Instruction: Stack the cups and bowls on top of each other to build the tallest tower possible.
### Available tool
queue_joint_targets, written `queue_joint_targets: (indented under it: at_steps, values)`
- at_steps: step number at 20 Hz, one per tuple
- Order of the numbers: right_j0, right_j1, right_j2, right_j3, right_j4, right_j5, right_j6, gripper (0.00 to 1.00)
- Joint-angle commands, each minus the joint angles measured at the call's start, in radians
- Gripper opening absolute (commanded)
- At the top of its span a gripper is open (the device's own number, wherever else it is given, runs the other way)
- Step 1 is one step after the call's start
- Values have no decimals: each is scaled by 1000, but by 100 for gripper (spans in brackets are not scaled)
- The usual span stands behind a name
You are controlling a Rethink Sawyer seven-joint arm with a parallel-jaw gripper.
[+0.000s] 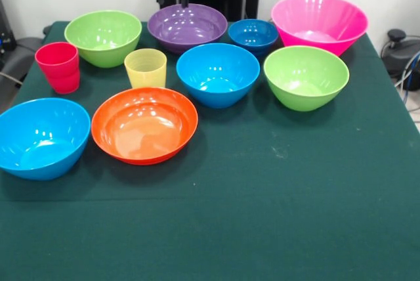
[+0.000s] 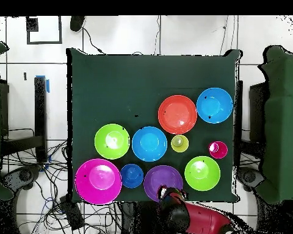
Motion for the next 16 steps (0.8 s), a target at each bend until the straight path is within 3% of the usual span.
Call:
queue_joint_targets:
  at_steps: [1, 6, 16]
  values:
    - [17, 16, 84, -3, 25, -38, 171, 100]
    - [26, 16, 80, -6, 28, -36, 172, 100]
    - [48, 87, 67, -27, 20, -75, 175, 100]
